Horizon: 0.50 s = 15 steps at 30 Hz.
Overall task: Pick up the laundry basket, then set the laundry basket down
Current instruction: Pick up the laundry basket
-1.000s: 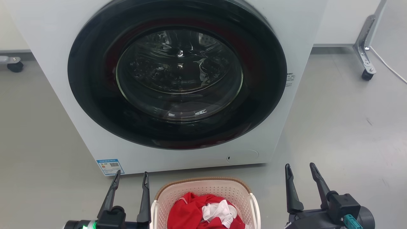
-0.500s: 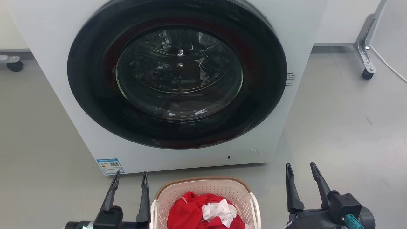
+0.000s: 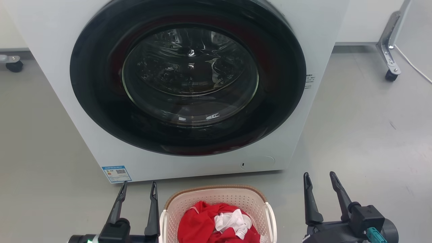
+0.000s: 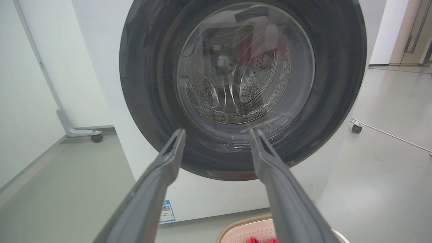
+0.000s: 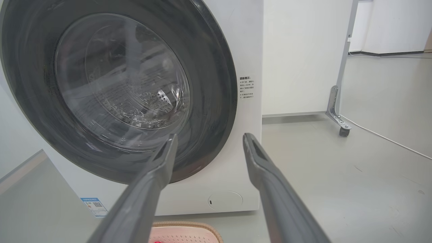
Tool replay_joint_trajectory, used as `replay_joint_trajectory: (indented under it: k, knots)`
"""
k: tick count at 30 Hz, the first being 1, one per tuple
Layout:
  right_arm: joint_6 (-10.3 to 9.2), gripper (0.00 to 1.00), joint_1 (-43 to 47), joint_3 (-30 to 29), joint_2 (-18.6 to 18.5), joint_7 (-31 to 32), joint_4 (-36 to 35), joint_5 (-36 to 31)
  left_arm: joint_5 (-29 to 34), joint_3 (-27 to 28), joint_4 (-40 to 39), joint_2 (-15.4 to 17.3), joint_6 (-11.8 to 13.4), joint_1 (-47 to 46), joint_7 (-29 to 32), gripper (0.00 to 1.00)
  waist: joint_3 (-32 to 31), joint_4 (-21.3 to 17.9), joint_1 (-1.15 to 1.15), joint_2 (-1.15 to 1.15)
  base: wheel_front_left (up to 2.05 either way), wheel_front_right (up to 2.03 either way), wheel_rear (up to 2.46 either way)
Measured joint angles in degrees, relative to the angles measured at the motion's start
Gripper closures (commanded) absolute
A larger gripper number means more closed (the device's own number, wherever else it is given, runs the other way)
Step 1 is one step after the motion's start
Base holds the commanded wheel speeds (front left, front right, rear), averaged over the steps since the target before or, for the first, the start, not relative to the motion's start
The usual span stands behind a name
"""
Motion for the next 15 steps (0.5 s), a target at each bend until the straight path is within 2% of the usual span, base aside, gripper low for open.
replay_joint_trajectory:
  k: [15]
  knots:
    - [0.00, 0.00, -1.5, -0.6, 0.0, -0.1, -1.5, 0.1, -0.5, -0.2, -1.2, 0.0, 0.0, -1.0, -0.2, 0.00, 4.1, -0.1, 0.00, 0.00, 0.00, 0.00, 0.00]
